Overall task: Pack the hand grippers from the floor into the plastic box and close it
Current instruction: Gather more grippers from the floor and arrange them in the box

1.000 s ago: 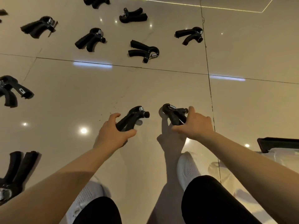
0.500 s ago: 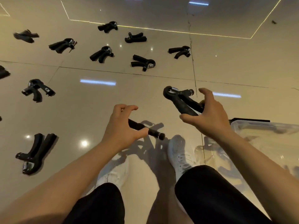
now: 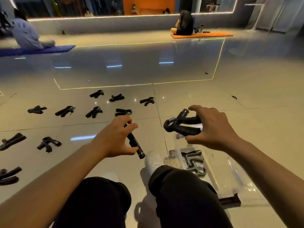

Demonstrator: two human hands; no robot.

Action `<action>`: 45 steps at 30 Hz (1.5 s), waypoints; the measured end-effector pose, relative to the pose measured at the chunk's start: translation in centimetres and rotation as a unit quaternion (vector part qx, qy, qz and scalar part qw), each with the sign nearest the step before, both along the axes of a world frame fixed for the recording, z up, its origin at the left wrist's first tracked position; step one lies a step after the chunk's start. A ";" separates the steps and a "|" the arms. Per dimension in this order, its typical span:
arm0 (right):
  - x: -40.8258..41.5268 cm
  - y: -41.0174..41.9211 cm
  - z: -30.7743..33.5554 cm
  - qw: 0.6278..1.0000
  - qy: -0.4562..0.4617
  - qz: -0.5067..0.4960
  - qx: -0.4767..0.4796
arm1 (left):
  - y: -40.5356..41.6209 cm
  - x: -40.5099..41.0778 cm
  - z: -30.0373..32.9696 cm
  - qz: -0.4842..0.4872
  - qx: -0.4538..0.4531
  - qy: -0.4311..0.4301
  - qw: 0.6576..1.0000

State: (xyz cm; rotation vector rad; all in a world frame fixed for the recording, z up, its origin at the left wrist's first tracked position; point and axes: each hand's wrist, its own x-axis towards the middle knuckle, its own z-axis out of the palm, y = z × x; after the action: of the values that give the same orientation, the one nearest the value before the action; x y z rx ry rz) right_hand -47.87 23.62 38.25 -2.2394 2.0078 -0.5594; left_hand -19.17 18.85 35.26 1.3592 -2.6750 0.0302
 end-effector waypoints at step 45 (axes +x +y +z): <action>-15.7 -7.5 -29.2 0.789 0.193 0.216 0.542 | 5.9 -13.0 -30.6 0.051 0.110 0.065 0.990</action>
State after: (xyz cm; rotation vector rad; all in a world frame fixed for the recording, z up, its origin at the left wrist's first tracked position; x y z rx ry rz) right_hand -63.58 16.14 9.06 -1.9034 1.2128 0.9396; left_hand -32.19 24.76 4.69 1.5024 -2.5587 -0.3411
